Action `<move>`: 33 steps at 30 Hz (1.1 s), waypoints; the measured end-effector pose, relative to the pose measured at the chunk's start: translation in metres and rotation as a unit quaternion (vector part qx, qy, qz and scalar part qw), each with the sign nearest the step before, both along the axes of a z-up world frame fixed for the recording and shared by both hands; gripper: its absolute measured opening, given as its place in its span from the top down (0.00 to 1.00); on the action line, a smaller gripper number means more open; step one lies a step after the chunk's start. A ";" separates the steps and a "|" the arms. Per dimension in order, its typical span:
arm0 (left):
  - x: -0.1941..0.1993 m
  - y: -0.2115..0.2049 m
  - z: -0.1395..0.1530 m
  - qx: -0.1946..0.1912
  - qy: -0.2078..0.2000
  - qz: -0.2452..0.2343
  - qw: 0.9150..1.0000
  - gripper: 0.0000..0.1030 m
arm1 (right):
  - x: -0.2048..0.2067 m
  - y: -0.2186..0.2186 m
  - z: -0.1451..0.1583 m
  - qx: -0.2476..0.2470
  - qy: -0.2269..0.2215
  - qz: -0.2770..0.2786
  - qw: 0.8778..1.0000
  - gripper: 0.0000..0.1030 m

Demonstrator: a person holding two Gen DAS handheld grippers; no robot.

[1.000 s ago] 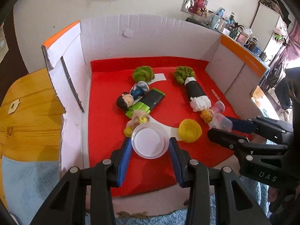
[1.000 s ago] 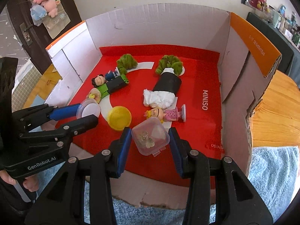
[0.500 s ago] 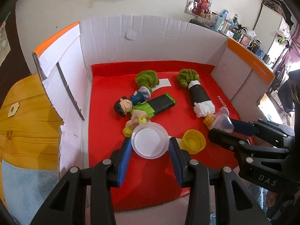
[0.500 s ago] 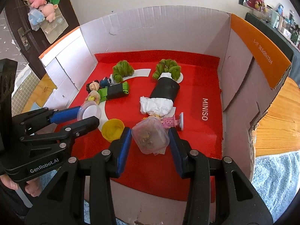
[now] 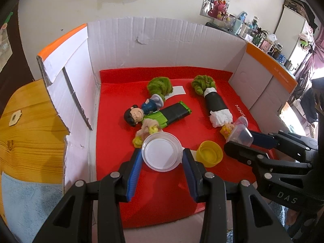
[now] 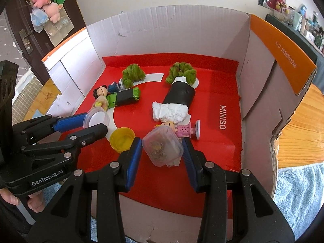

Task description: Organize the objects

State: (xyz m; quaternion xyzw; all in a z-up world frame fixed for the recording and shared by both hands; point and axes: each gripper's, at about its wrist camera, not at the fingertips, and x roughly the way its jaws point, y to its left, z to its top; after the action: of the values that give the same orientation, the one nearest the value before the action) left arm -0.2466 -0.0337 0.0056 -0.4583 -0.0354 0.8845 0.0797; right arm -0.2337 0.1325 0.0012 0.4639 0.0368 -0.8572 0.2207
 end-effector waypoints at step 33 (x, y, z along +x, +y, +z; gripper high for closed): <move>0.040 -0.003 0.029 -0.027 0.050 0.028 0.998 0.26 | 0.036 0.016 0.030 -0.025 0.038 -0.010 0.999 0.31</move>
State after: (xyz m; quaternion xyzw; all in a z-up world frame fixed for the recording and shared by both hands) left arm -0.2064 -0.0362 0.0351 -0.4145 -0.0205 0.9087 0.0440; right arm -0.1974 0.1490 0.0310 0.4256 0.0186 -0.8771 0.2221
